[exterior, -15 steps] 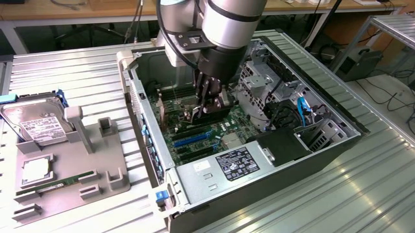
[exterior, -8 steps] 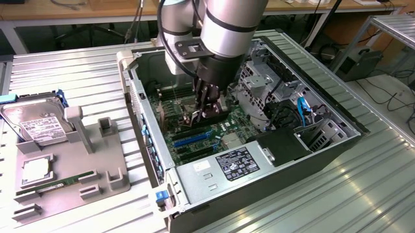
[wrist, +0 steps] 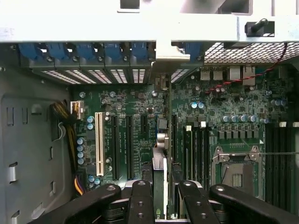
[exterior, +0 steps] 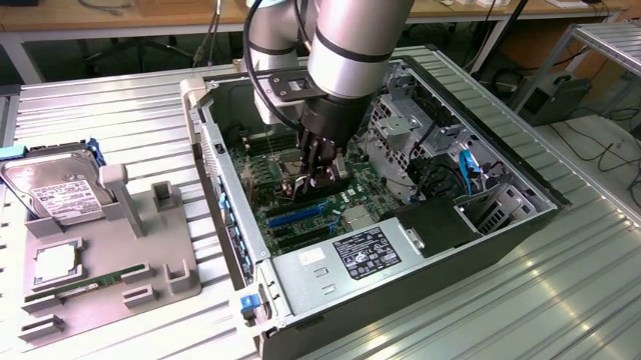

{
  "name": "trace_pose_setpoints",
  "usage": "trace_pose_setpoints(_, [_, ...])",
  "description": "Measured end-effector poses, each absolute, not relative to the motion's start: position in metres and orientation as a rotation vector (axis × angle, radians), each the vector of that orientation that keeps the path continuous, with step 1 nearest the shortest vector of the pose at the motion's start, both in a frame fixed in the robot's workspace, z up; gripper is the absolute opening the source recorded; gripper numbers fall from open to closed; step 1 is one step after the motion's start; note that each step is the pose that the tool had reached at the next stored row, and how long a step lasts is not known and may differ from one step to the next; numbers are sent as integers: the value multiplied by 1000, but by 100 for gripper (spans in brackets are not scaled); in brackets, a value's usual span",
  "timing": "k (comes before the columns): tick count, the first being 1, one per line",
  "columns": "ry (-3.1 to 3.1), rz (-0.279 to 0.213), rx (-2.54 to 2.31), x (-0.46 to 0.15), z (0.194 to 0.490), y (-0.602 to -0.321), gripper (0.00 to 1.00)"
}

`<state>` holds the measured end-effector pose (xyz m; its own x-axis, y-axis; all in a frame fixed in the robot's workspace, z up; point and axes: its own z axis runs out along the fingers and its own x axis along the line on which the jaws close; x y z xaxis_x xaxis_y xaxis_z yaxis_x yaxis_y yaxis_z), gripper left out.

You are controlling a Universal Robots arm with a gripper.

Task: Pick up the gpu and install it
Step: 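Insert the gpu into the slot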

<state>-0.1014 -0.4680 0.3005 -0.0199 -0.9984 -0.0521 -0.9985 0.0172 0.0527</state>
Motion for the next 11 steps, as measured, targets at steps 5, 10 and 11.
trace_pose_setpoints(5, [2240, 115, -2198, -103, 293, -468, 26])
trace_pose_setpoints(10, [2239, 114, -2198, -107, 283, -468, 26])
trace_pose_setpoints(11, [2239, 114, -2198, -107, 282, -468, 26])
